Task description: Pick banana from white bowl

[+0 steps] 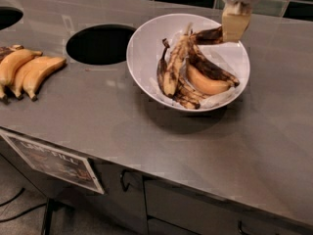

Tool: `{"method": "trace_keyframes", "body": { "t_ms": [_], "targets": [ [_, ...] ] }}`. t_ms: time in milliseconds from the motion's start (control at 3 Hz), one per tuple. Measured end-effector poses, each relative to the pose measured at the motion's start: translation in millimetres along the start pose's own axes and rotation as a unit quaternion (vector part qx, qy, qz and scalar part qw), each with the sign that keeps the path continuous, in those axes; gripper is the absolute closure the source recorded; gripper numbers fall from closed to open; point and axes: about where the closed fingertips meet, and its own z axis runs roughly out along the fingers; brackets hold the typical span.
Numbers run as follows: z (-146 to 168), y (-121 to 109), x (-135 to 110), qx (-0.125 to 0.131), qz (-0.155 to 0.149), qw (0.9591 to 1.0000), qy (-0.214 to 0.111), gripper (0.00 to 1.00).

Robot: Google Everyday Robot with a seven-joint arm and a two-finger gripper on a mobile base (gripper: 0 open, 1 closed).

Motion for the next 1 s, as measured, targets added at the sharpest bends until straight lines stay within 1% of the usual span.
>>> {"method": "trace_keyframes", "body": {
  "t_ms": [333,667,1000],
  "targets": [
    [-23,-7,-4,0.032,0.000,0.9995,-0.005,1.00],
    [-60,-8,2,0.064,0.021,0.9974,-0.026,1.00],
    [-62,-16,-4,0.080,0.020,0.9958,-0.041,1.00]
  ]
}}
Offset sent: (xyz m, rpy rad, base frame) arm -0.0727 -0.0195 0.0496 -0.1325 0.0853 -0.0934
